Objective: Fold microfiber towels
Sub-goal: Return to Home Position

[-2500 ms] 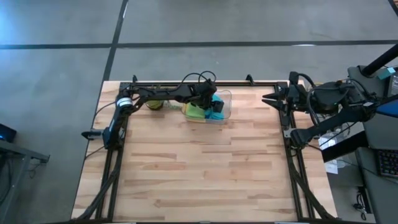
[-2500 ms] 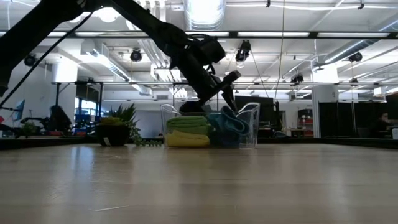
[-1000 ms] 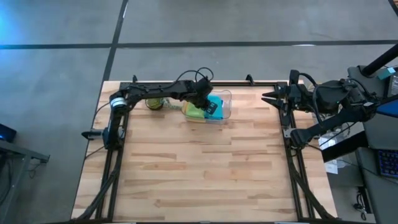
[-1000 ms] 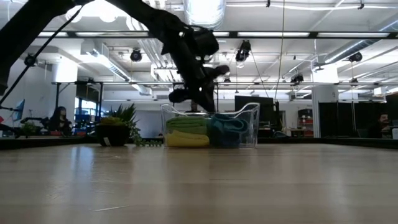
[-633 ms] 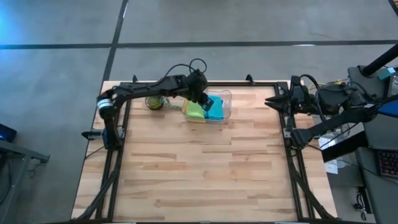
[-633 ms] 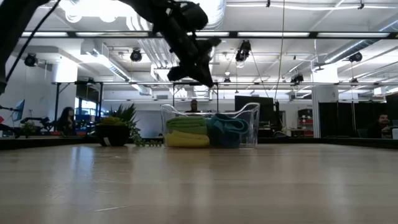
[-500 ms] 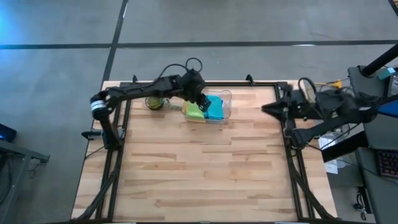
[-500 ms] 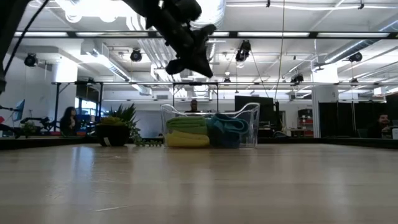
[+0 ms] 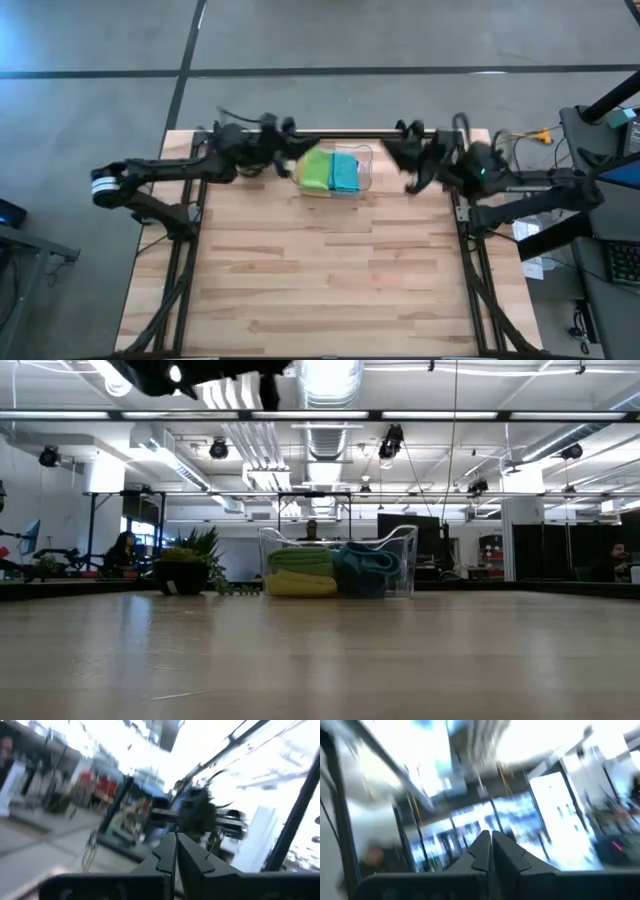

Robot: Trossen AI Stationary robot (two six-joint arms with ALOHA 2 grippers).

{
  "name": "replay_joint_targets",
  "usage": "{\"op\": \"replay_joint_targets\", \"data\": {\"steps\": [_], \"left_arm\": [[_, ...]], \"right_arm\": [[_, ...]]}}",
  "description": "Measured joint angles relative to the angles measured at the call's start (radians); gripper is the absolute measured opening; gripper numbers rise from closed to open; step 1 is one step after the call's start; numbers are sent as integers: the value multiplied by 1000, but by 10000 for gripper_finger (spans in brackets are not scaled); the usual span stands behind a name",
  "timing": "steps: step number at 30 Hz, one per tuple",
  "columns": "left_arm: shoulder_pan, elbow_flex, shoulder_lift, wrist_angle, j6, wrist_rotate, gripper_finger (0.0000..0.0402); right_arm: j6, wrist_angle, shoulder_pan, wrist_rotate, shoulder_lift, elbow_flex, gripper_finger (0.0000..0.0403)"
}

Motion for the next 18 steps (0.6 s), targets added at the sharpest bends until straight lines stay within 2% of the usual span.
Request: {"op": "replay_joint_targets", "data": {"steps": [3, 6, 10, 13, 15, 18], "left_arm": [[32, -60, -96, 37, 1, 2, 0], [77, -96, -208, -23, -4, 15, 0], [123, -144, -424, -164, 41, -8, 0], [130, -148, -596, -402, 54, -76, 0], [120, -149, -679, -569, 46, -106, 0], [80, -161, -738, -715, 26, -125, 0]], "right_arm": [[117, 124, -147, -136, 1, 1, 9], [137, 66, -262, -211, -63, 18, 9], [94, -195, -352, -211, -272, 78, 8], [65, -523, -350, -174, -429, 140, 8], [102, -692, -329, -143, -505, 153, 8], [192, -761, -293, -130, -590, 105, 8]]}}
